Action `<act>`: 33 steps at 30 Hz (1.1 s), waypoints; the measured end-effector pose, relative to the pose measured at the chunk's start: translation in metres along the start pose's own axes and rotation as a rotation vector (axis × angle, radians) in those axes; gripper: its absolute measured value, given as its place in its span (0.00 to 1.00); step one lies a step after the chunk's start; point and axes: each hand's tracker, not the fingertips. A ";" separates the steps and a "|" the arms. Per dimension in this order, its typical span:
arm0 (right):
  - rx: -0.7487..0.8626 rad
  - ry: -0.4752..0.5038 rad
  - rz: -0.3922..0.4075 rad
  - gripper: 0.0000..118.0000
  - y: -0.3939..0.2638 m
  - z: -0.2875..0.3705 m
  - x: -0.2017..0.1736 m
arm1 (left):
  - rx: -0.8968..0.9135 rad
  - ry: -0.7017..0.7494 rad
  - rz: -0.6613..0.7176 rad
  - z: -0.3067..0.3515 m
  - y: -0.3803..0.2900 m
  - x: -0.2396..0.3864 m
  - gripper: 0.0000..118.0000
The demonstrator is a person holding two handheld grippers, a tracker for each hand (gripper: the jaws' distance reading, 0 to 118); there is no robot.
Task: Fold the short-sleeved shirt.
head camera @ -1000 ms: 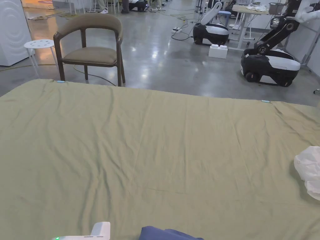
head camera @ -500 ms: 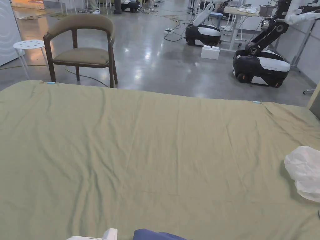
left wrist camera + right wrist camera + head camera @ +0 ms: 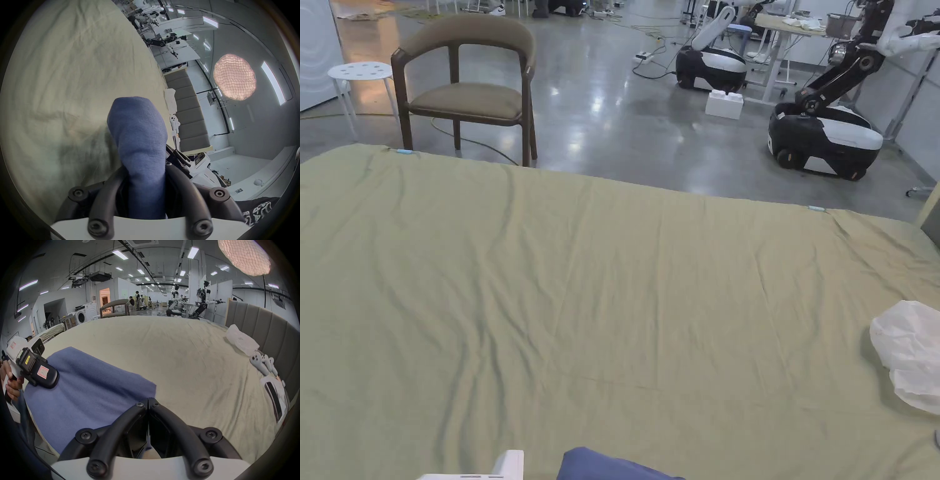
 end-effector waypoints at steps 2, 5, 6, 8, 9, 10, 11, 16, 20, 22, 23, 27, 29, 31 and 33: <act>0.020 -0.011 0.017 0.00 0.005 0.003 -0.004 | 0.029 -0.003 0.015 0.017 0.002 0.003 0.15; 0.057 0.000 0.004 0.00 0.021 0.007 -0.004 | 0.073 0.030 0.010 0.053 0.011 0.009 0.15; 0.065 0.000 0.004 0.00 0.028 0.008 -0.003 | 0.082 0.044 0.006 0.067 0.014 0.011 0.15; 0.098 0.001 0.003 0.00 0.041 0.010 0.001 | 0.107 0.068 -0.006 0.098 0.023 0.014 0.15; 0.109 -0.003 0.000 0.00 0.051 0.011 0.005 | 0.123 0.086 -0.018 0.116 0.027 0.017 0.15; 0.119 -0.009 -0.002 0.00 0.059 0.012 0.009 | 0.138 0.106 -0.027 0.132 0.031 0.019 0.15; 0.133 -0.017 -0.007 0.00 0.067 0.012 0.013 | 0.149 0.122 -0.033 0.149 0.036 0.021 0.15; 0.218 -0.075 -0.003 0.00 0.112 0.013 0.041 | 0.225 0.245 -0.058 0.231 0.056 0.032 0.15; 0.264 -0.126 -0.018 0.00 0.143 0.014 0.063 | 0.258 0.301 -0.049 0.285 0.071 0.033 0.15; 0.283 -0.143 -0.026 0.00 0.156 0.016 0.074 | 0.261 0.363 -0.054 0.310 0.078 0.030 0.15; 0.294 -0.153 -0.028 0.00 0.162 0.017 0.078 | 0.260 0.400 -0.044 0.321 0.082 0.028 0.15; 0.325 -0.180 -0.034 0.00 0.177 0.024 0.090 | 0.277 0.521 -0.001 0.361 0.089 0.021 0.15; 0.331 -0.188 -0.038 0.00 0.180 0.027 0.093 | 0.308 0.565 0.043 0.376 0.087 0.014 0.15; 0.328 -0.189 -0.041 0.00 0.180 0.028 0.094 | 0.323 0.599 0.065 0.387 0.084 0.011 0.15; 0.319 -0.189 -0.039 0.00 0.177 0.026 0.093 | 0.327 0.641 0.081 0.395 0.081 0.008 0.15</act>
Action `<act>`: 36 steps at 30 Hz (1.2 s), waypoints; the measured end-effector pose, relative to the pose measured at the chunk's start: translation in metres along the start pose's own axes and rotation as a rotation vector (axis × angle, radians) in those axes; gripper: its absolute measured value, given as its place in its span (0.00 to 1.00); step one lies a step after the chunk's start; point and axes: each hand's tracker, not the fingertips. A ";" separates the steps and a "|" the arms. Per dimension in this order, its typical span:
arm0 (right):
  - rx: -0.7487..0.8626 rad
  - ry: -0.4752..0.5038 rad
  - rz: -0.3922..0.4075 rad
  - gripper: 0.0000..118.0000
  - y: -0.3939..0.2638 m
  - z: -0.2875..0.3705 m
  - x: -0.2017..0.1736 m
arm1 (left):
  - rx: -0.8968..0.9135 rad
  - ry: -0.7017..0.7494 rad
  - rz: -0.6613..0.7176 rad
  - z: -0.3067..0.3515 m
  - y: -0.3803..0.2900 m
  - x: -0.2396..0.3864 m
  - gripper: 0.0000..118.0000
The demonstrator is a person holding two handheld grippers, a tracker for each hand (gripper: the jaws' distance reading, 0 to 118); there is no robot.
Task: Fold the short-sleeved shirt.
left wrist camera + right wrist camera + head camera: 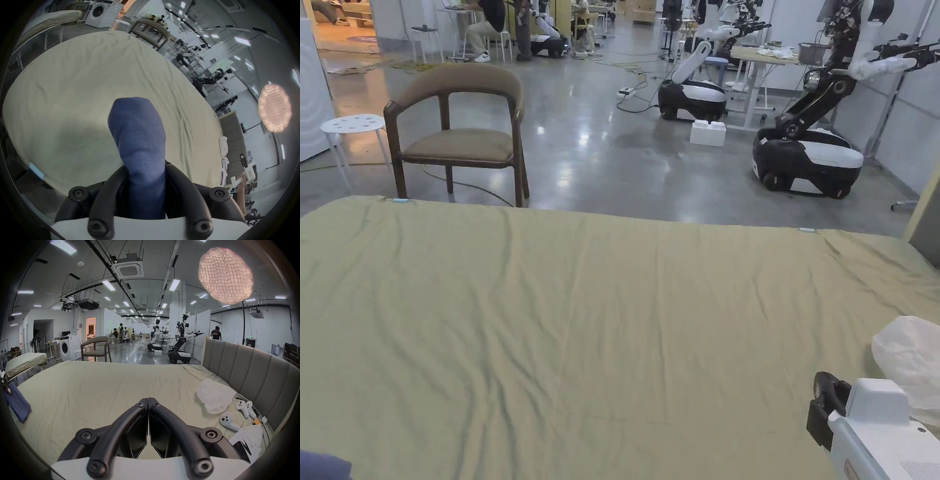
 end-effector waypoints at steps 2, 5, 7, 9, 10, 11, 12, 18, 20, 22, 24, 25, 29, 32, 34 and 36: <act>-0.011 0.003 0.001 0.00 -0.004 0.001 -0.001 | 0.007 0.044 0.014 0.005 0.001 -0.009 0.15; -0.027 0.013 0.005 0.00 -0.011 0.001 -0.006 | 0.000 0.090 0.018 0.005 -0.004 -0.010 0.16; -0.038 0.021 0.005 0.00 -0.015 0.000 -0.009 | 0.000 0.144 0.015 0.003 -0.005 -0.010 0.17; -0.045 0.027 0.002 0.00 -0.017 0.000 -0.010 | 0.011 0.196 0.015 0.002 -0.007 -0.007 0.36; -0.047 0.030 0.002 0.00 -0.018 0.000 -0.011 | 0.034 0.256 -0.007 0.003 -0.007 -0.007 0.48; -0.048 0.033 0.002 0.00 -0.019 0.000 -0.012 | 0.064 0.308 -0.028 0.004 -0.008 -0.003 0.58; -0.050 0.036 0.003 0.00 -0.019 0.001 -0.013 | 0.083 0.365 -0.048 0.004 -0.010 0.002 0.65; -0.054 0.046 -0.007 0.00 -0.023 0.003 -0.013 | 0.231 0.574 -0.189 0.009 -0.020 0.020 0.65; -0.056 0.048 -0.012 0.00 -0.024 0.004 -0.012 | 0.292 0.594 -0.224 0.008 -0.026 0.034 0.65; -0.057 0.047 -0.019 0.00 -0.025 0.004 -0.012 | 0.338 0.562 -0.280 0.003 -0.035 0.051 0.65; -0.057 0.049 -0.030 0.00 -0.027 0.004 -0.012 | 0.362 0.504 -0.339 -0.007 -0.046 0.071 0.65; -0.057 0.050 -0.034 0.00 -0.027 0.004 -0.012 | 0.377 0.474 -0.364 -0.014 -0.053 0.083 0.65; -0.055 0.057 -0.045 0.00 -0.028 0.004 -0.016 | 0.408 0.366 -0.457 -0.049 -0.080 0.128 0.65; -0.048 0.063 -0.049 0.00 -0.026 0.004 -0.021 | 0.452 0.303 -0.509 -0.077 -0.097 0.161 0.65; -0.041 0.064 -0.050 0.00 -0.023 0.004 -0.025 | 0.488 0.266 -0.517 -0.095 -0.107 0.186 0.65; -0.032 0.065 -0.054 0.00 -0.020 0.002 -0.028 | 0.551 0.260 -0.560 -0.107 -0.114 0.214 0.64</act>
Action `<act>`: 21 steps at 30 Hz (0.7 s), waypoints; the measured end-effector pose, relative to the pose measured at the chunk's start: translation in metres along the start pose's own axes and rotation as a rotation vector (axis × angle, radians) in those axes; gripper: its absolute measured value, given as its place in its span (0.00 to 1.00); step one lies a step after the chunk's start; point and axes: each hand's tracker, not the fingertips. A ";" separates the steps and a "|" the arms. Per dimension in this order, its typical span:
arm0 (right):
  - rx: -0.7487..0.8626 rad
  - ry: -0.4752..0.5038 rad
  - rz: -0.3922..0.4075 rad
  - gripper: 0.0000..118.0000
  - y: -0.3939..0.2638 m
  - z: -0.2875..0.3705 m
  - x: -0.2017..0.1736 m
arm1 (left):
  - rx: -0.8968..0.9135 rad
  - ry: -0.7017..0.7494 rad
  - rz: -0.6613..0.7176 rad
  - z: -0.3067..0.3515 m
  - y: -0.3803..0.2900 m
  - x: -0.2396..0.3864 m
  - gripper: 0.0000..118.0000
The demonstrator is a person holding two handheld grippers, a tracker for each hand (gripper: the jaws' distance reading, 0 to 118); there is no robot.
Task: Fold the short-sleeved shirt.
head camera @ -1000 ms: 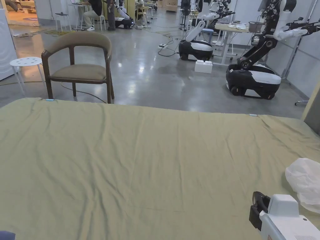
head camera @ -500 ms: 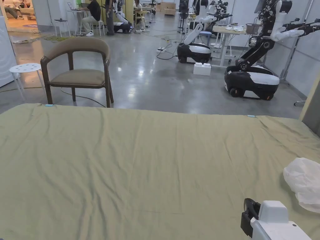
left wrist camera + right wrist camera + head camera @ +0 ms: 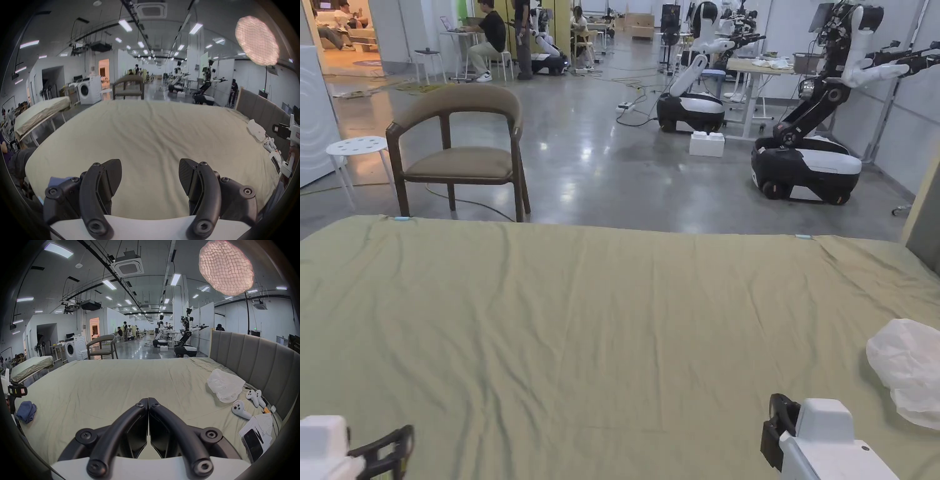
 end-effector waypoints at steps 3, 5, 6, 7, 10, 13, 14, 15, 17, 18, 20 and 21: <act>0.018 -0.002 -0.002 0.00 0.005 0.000 -0.007 | 0.099 0.009 -0.020 -0.014 0.005 0.034 0.59; 0.029 -0.005 -0.003 0.00 0.009 0.001 -0.012 | 0.152 -0.002 -0.033 -0.015 0.014 0.055 0.52; 0.040 -0.007 -0.002 0.00 0.011 0.001 -0.014 | 0.169 -0.006 -0.037 -0.016 0.014 0.074 0.49; 0.050 -0.009 -0.002 0.00 0.013 0.002 -0.016 | 0.188 -0.011 -0.037 -0.017 0.017 0.083 0.44; 0.075 -0.015 -0.013 0.00 0.019 0.004 -0.019 | 0.232 -0.029 -0.046 -0.014 0.025 0.113 0.18; 0.096 -0.021 -0.007 0.00 0.024 0.006 -0.022 | 0.260 -0.027 -0.061 -0.016 0.026 0.126 0.03; 0.101 -0.022 -0.006 0.00 0.025 0.007 -0.022 | 0.260 -0.026 -0.064 -0.013 0.028 0.136 0.00; 0.109 -0.022 -0.006 0.00 0.026 0.008 -0.023 | 0.259 -0.026 -0.062 -0.014 0.029 0.139 0.00; 0.116 -0.025 0.009 0.00 0.027 0.008 -0.024 | 0.264 -0.032 -0.065 -0.014 0.030 0.140 0.00; 0.116 -0.021 0.017 0.00 0.027 0.007 -0.024 | 0.273 -0.034 -0.074 -0.010 0.033 0.147 0.00; 0.115 -0.013 0.023 0.00 0.028 0.007 -0.024 | 0.294 -0.035 -0.085 -0.009 0.034 0.147 0.00; 0.111 -0.013 0.032 0.00 0.028 0.007 -0.024 | 0.303 -0.033 -0.090 -0.007 0.035 0.147 0.00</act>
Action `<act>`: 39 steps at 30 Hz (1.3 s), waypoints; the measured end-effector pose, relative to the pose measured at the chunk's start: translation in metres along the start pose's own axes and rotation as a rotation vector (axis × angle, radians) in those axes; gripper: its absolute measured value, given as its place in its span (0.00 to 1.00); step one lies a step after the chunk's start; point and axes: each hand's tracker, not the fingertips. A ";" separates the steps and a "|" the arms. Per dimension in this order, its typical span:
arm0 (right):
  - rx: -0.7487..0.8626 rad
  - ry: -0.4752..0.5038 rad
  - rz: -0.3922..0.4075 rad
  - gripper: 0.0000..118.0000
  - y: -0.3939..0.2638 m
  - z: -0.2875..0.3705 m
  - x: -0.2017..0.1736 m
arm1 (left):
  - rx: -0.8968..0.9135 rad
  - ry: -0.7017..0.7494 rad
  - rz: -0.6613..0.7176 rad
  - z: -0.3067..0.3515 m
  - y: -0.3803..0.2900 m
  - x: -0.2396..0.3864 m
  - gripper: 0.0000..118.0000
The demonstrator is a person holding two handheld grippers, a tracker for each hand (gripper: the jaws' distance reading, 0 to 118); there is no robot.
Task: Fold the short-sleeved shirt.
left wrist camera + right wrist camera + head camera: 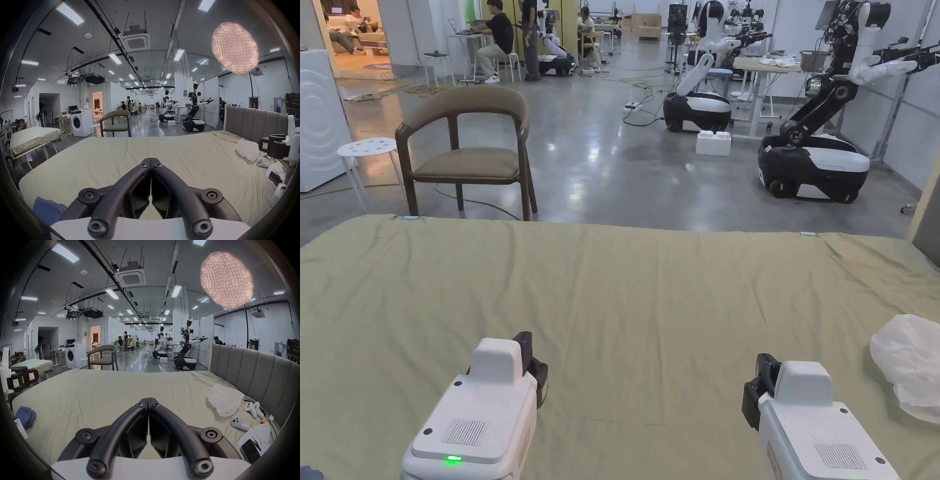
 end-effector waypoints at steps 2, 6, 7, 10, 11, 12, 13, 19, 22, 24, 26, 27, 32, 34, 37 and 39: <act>0.000 -0.001 0.004 0.00 0.000 0.000 -0.001 | 0.009 0.003 -0.002 0.002 0.003 0.000 0.00; 0.006 -0.004 -0.011 0.00 0.000 0.003 -0.004 | 0.023 0.018 0.001 0.004 0.005 -0.003 0.00; 0.006 -0.004 -0.011 0.00 0.000 0.003 -0.005 | 0.023 0.020 0.002 0.004 0.004 -0.005 0.00; 0.014 -0.011 -0.019 0.00 -0.001 0.005 -0.008 | 0.022 0.028 -0.003 0.007 0.002 -0.007 0.00; 0.017 -0.014 -0.019 0.00 -0.002 0.006 -0.009 | 0.021 0.037 -0.008 0.007 0.000 -0.008 0.00; 0.018 -0.043 -0.030 0.00 -0.002 0.007 -0.011 | 0.020 0.040 -0.007 0.008 -0.002 -0.009 0.00; 0.018 -0.047 -0.047 0.00 -0.004 0.009 -0.013 | 0.020 0.044 -0.005 0.009 -0.002 -0.010 0.00; 0.007 -0.027 -0.094 0.00 -0.003 0.011 -0.017 | 0.017 0.049 0.010 0.014 -0.004 -0.015 0.00; 0.018 -0.029 -0.058 0.00 0.000 0.010 -0.018 | 0.016 0.039 0.019 0.014 -0.004 -0.017 0.00; 0.023 -0.037 -0.051 0.04 0.001 0.010 -0.017 | 0.018 0.046 0.030 0.015 -0.004 -0.017 0.03; 0.024 -0.045 -0.047 0.32 0.001 0.009 -0.016 | 0.018 0.048 0.033 0.014 -0.003 -0.018 0.15; 0.024 -0.047 -0.037 0.48 0.001 0.009 -0.016 | 0.018 0.051 0.033 0.014 -0.003 -0.017 0.21; 0.038 -0.096 0.004 0.62 -0.001 0.009 -0.016 | 0.017 0.050 0.039 0.012 -0.004 -0.017 0.60; 0.041 -0.092 0.009 0.66 -0.001 0.007 -0.014 | 0.037 0.072 0.034 0.011 -0.005 -0.018 0.70; 0.039 -0.085 0.008 0.80 0.000 0.005 -0.010 | 0.035 0.086 0.028 0.009 -0.007 -0.019 0.78; 0.050 -0.081 0.002 0.82 0.001 0.004 -0.008 | 0.022 0.092 0.026 0.008 -0.007 -0.020 0.80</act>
